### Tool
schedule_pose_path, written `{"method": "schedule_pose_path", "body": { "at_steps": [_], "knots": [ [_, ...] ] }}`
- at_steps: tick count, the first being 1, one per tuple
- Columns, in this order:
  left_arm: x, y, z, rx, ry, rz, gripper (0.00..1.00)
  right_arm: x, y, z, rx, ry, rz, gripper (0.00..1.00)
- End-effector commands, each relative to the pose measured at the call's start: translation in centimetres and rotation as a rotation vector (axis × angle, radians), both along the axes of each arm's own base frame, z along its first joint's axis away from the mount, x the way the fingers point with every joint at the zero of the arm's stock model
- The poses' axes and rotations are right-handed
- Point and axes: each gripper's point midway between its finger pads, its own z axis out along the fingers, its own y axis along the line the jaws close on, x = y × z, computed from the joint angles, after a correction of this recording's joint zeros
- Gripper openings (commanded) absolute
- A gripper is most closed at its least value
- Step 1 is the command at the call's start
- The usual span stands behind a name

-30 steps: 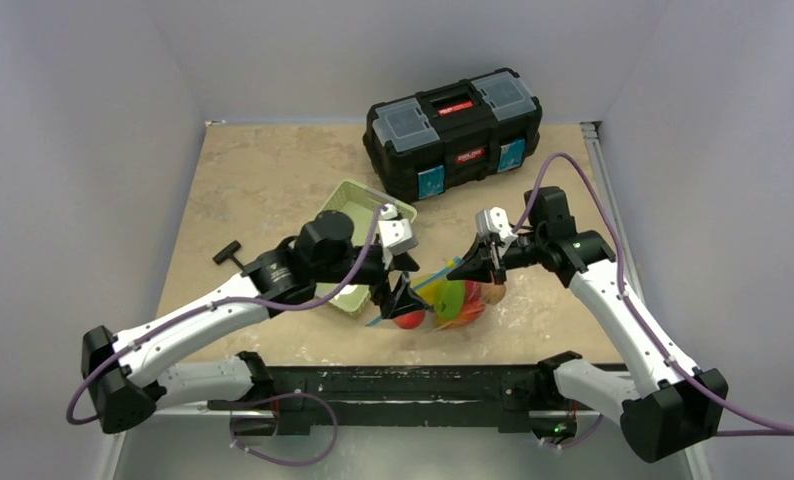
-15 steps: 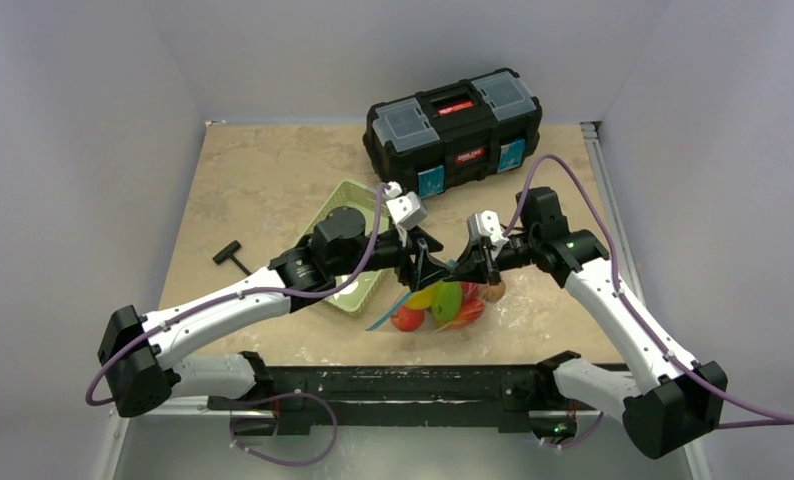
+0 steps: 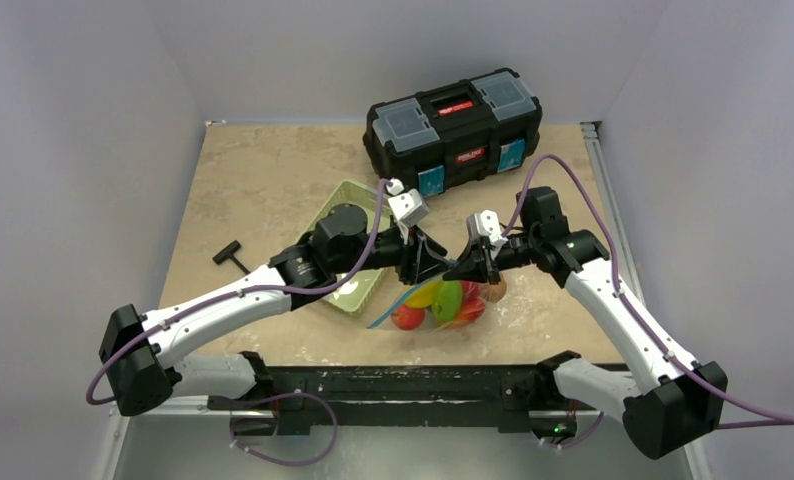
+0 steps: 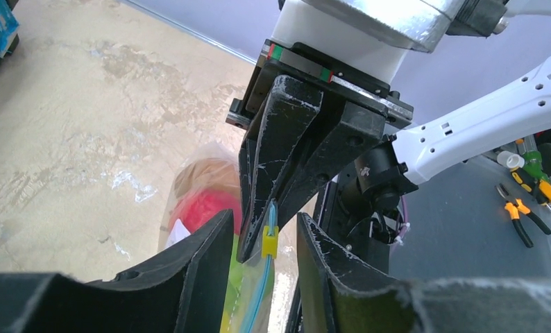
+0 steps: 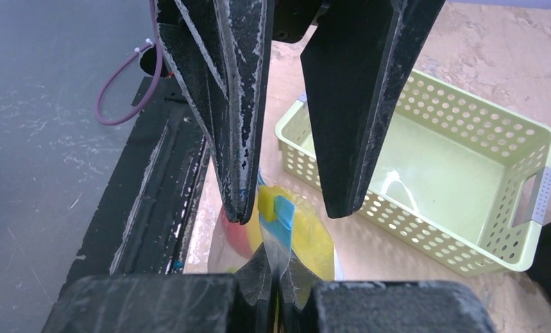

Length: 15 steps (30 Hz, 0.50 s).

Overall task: Open the zip-top bag and remove the fake food
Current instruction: Unzip the zipper food storage bag at the center of the board.

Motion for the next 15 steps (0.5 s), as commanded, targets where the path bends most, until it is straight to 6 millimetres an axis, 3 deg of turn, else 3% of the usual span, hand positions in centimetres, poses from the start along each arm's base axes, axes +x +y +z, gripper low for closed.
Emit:
{"method": "schedule_pose_path", "body": {
  "at_steps": [1,10,15],
  "knots": [
    [-0.28,-0.19,1.14,-0.002,-0.005,-0.019,0.38,0.04,0.12,0.68,0.017,-0.031,0.001,0.0],
    [-0.31,-0.34,0.27,0.026,0.007,-0.026,0.37,0.03,0.15,0.67,0.018,-0.027,0.0,0.0],
    [-0.61,-0.64,0.76,0.002,0.0,-0.051,0.03,-0.01,0.15,0.63,0.018,-0.023,0.0,0.0]
  ]
}}
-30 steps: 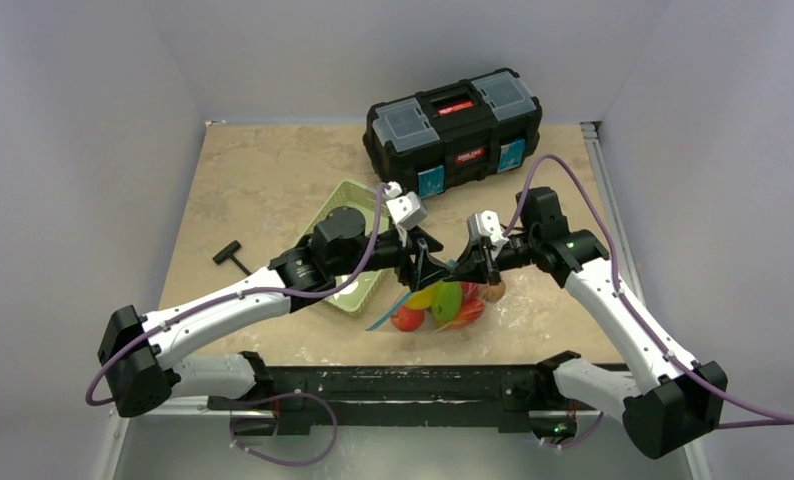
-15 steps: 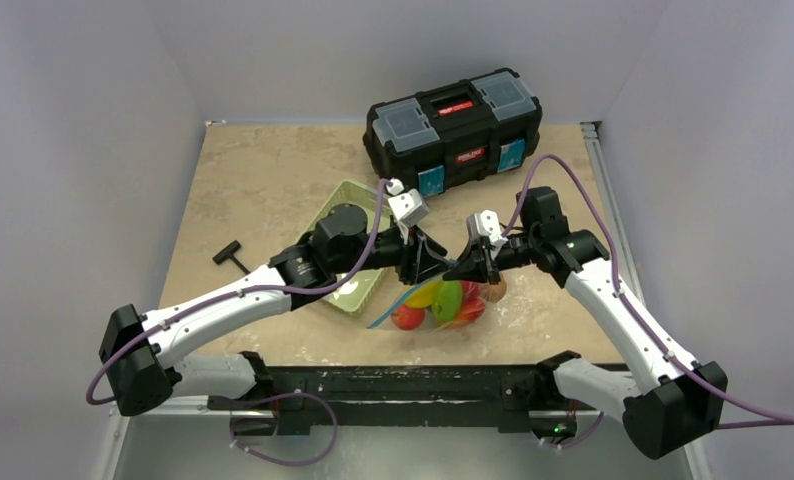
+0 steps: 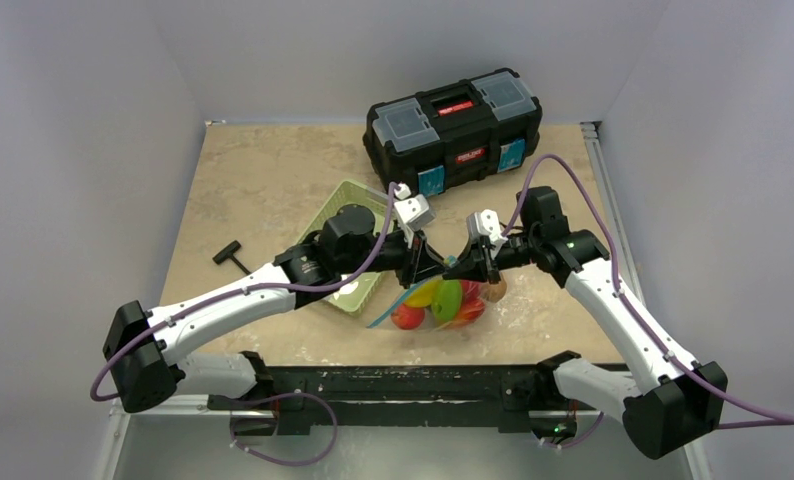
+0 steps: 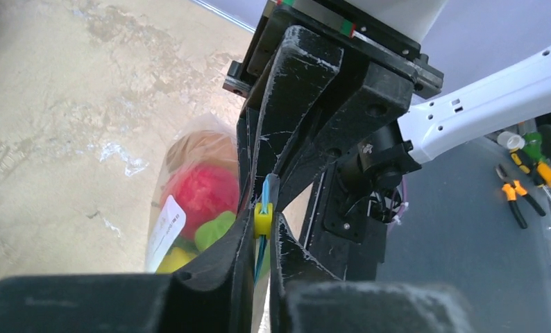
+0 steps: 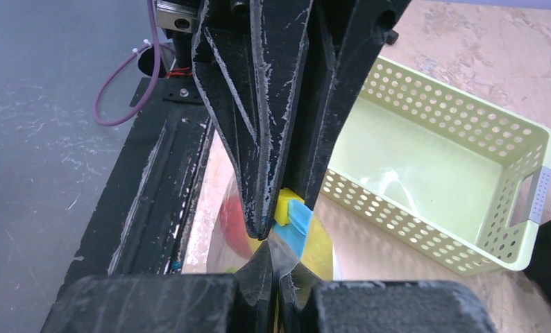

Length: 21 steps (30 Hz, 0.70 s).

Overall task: Open the zip-top bag and remove the fake food
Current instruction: Unzip the zipper food storage bag at the center of the board.

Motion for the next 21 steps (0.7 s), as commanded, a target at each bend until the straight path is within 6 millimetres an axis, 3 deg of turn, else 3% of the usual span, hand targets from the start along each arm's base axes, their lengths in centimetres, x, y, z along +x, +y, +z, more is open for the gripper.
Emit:
{"method": "schedule_pose_path", "body": {
  "at_steps": [1,2,5,7,9,11,18,21],
  "knots": [
    [-0.4,-0.7,3.2,-0.082,-0.059,-0.039,0.0,-0.1,0.1,0.6,0.018,-0.02,0.004,0.0],
    [-0.4,-0.5,3.2,-0.087,-0.064,-0.038,0.0,-0.2,0.1,0.6,0.02,-0.019,0.005,0.0],
    [-0.7,-0.1,3.0,-0.081,-0.08,-0.04,0.0,-0.7,0.1,0.9,0.033,-0.011,0.028,0.32],
    [-0.9,0.2,2.5,-0.063,-0.081,-0.05,0.0,-1.5,0.2,1.5,0.056,-0.006,0.061,0.48],
    [-1.2,0.3,2.0,-0.045,-0.077,-0.065,0.0,-1.9,0.1,1.8,0.068,-0.002,0.08,0.53],
    [-1.4,0.3,1.7,-0.03,-0.073,-0.076,0.0,-2.1,0.0,1.8,0.068,0.001,0.085,0.51],
    [-1.7,0.8,0.7,0.025,-0.068,-0.091,0.0,-1.9,0.0,1.8,0.056,0.013,0.082,0.0],
    [-1.8,1.1,0.1,0.048,-0.058,-0.091,0.0,-1.7,0.0,2.1,0.06,-0.001,0.078,0.0]
  ]
}}
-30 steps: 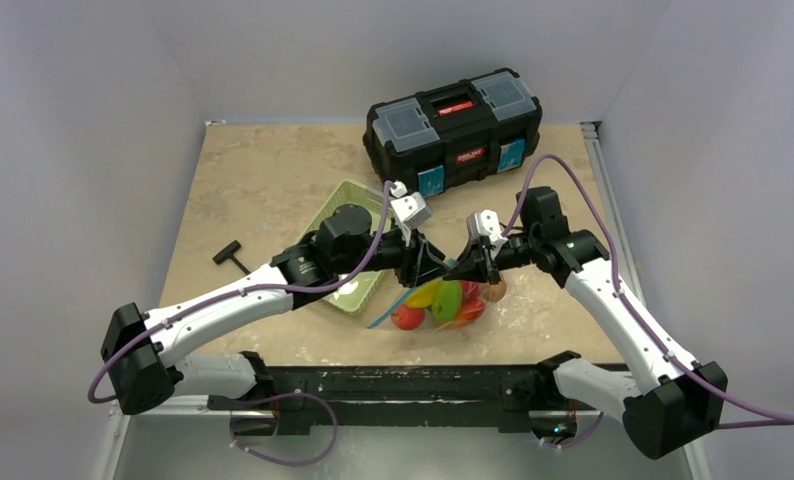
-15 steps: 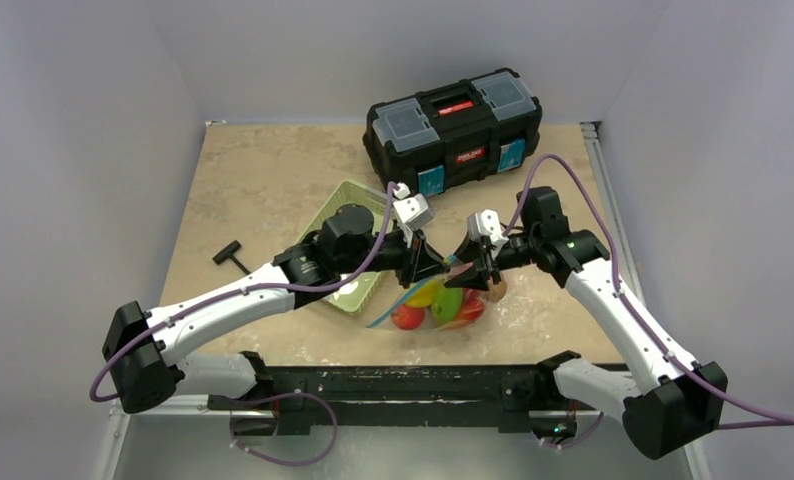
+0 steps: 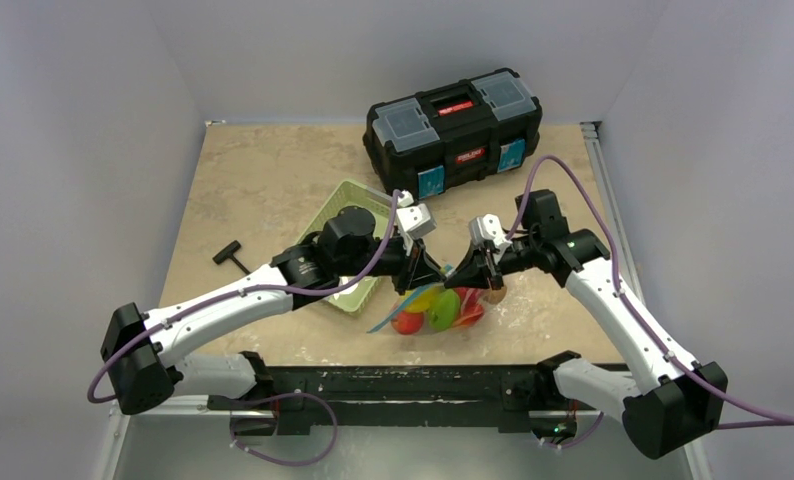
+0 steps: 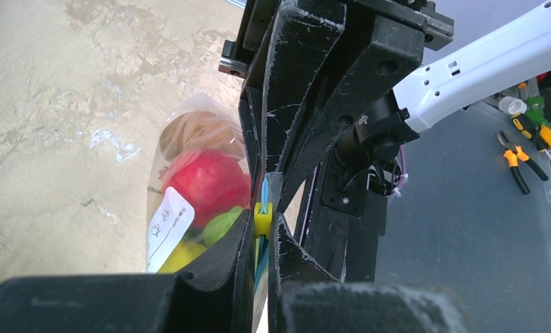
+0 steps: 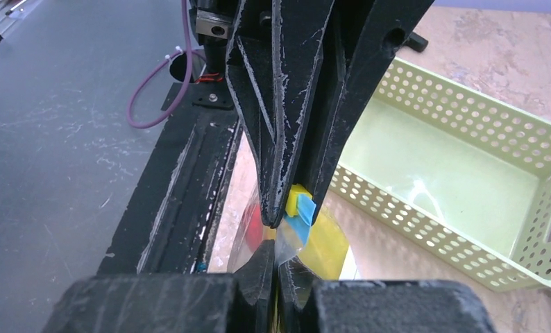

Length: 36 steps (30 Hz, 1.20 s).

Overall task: Open the zip-top bag and remove the fake food
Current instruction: Unzip the zipper food storage bag at the center of the board.

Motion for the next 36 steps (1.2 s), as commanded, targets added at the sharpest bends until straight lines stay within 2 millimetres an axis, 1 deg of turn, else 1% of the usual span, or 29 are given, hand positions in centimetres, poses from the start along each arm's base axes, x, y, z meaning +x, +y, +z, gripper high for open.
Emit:
{"method": "schedule_pose_path", "body": {
  "at_steps": [1,5,10,14,18,19,20,21,22,23,24,26,29,32,33,34,36],
  "knots": [
    [-0.7,0.6,0.8,0.002,-0.037,-0.028,0.0,0.0,0.1,2.2,0.048,-0.041,0.018,0.0],
    [-1.3,1.2,-0.4,0.018,-0.017,-0.032,0.0,0.4,-0.1,2.5,0.059,-0.047,-0.004,0.0],
    [-1.7,1.9,-2.0,0.032,0.015,-0.024,0.0,0.3,-0.3,2.7,0.07,-0.061,-0.003,0.0],
    [-2.0,2.0,-2.4,0.028,0.03,-0.022,0.0,0.4,-0.4,2.5,0.064,-0.054,-0.01,0.0],
    [-2.0,1.8,-2.0,0.007,0.024,-0.026,0.0,0.2,-0.4,1.4,0.047,-0.037,0.002,0.0],
    [-2.0,1.7,-1.9,0.002,0.022,-0.031,0.0,0.0,-0.4,1.2,0.04,-0.033,0.011,0.12],
    [-2.0,1.7,-1.7,-0.002,0.02,-0.033,0.0,-0.2,-0.5,1.1,0.035,-0.02,0.017,0.31],
    [-2.0,1.6,-1.6,-0.003,0.017,-0.035,0.0,-0.4,-0.5,1.0,0.035,-0.018,0.028,0.46],
    [-2.0,1.6,-1.5,-0.005,0.012,-0.038,0.0,-0.5,-0.4,1.0,0.035,-0.018,0.035,0.59],
    [-2.0,1.5,-1.5,-0.005,0.009,-0.039,0.0,-0.7,-0.4,0.9,0.034,-0.013,0.04,0.68],
    [-2.0,1.5,-1.4,-0.005,0.005,-0.044,0.0,-0.7,-0.3,0.8,0.032,-0.013,0.043,0.74],
    [-2.2,1.4,-1.3,-0.008,-0.003,-0.053,0.0,-0.7,0.1,0.6,0.02,-0.002,0.051,0.78],
    [-2.4,1.3,-0.9,-0.014,-0.017,-0.056,0.0,-0.6,1.1,-0.1,-0.021,0.011,0.061,0.76],
    [-2.5,1.3,-0.6,-0.02,-0.028,-0.052,0.0,-0.6,2.1,-0.8,-0.061,0.024,0.074,0.66],
    [-2.6,1.4,-0.6,-0.02,-0.029,-0.051,0.0,-0.5,2.3,-1.0,-0.072,0.023,0.079,0.59],
    [-2.5,1.2,0.1,-0.045,-0.048,-0.048,0.0,-0.5,2.6,-1.1,-0.08,0.022,0.082,0.53],
    [-2.5,1.2,0.2,-0.055,-0.055,-0.044,0.0,-0.5,2.8,-1.1,-0.089,0.017,0.087,0.35]
  ]
}}
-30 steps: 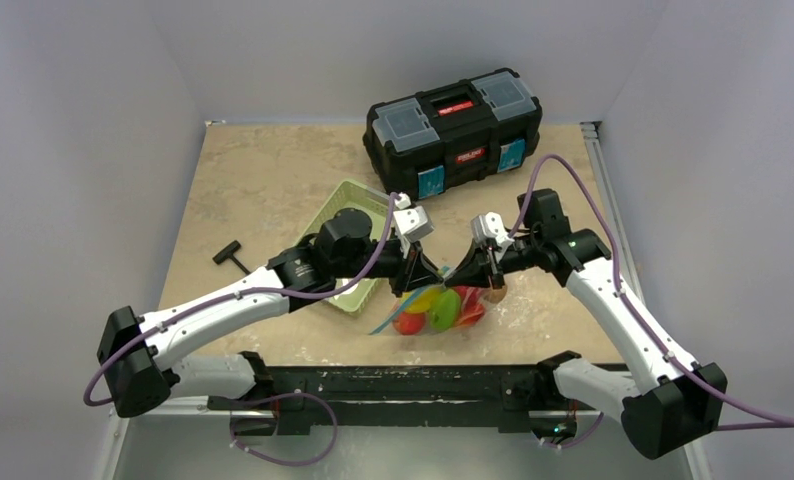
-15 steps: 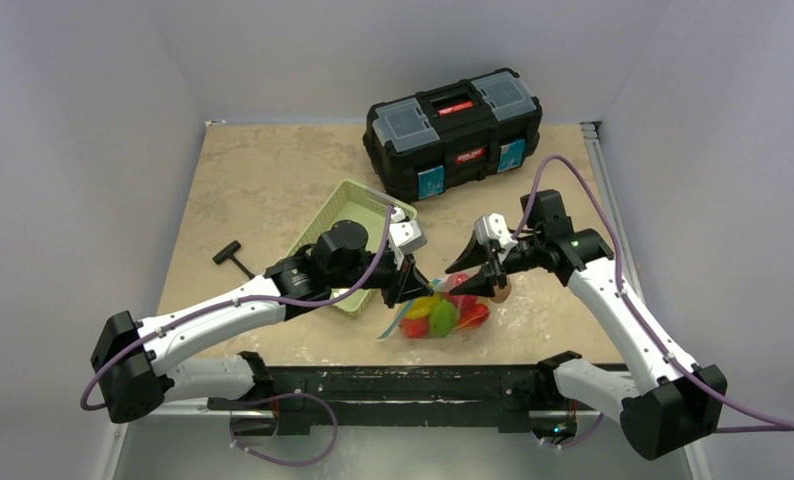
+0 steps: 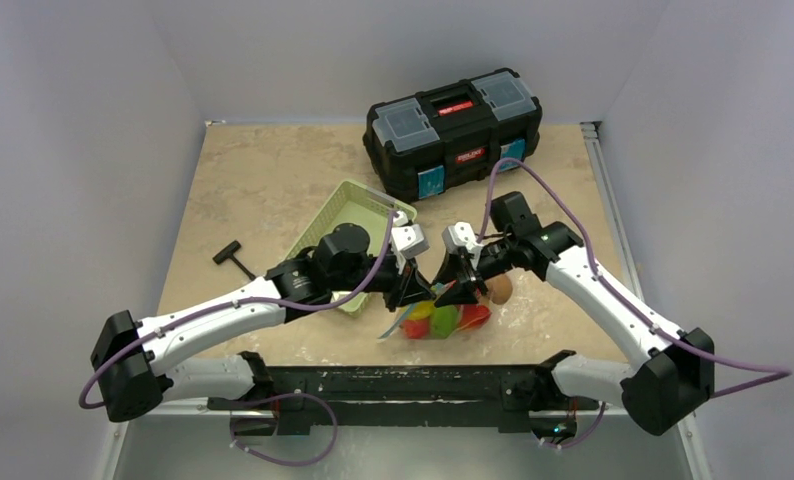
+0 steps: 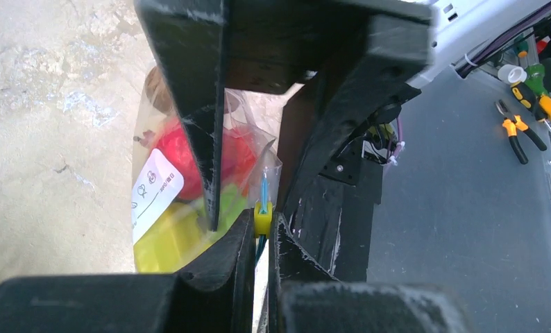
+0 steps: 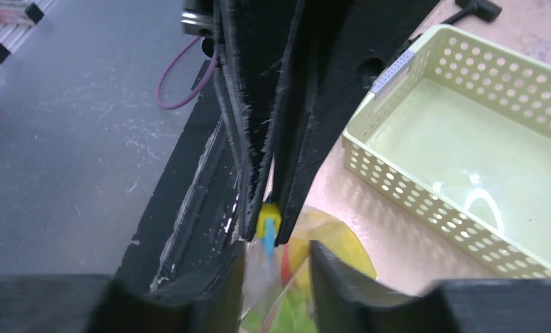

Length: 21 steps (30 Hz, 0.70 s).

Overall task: Open the zip-top bag and remove the fake food
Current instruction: Unzip the zipper food storage bag at the center of the board.

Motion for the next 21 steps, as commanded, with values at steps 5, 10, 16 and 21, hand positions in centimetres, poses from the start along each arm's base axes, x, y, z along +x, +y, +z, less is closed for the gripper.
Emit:
{"method": "schedule_pose_path", "body": {
  "at_steps": [5,10,16,21],
  "knots": [
    [0.1,0.1,3.0,-0.126,-0.082,0.033,0.0,0.8,1.0,1.9,0.012,-0.085,-0.001,0.0],
    [0.1,0.9,3.5,-0.206,-0.085,0.08,0.09,0.6,0.9,2.2,0.03,-0.105,-0.004,0.0],
    [-0.5,2.5,3.6,-0.272,-0.138,0.097,0.57,0.4,1.0,2.2,0.037,-0.097,0.009,0.0],
    [-0.7,3.4,2.5,-0.287,-0.192,0.102,0.75,0.2,0.9,2.3,0.042,-0.096,0.019,0.0]
  ]
}}
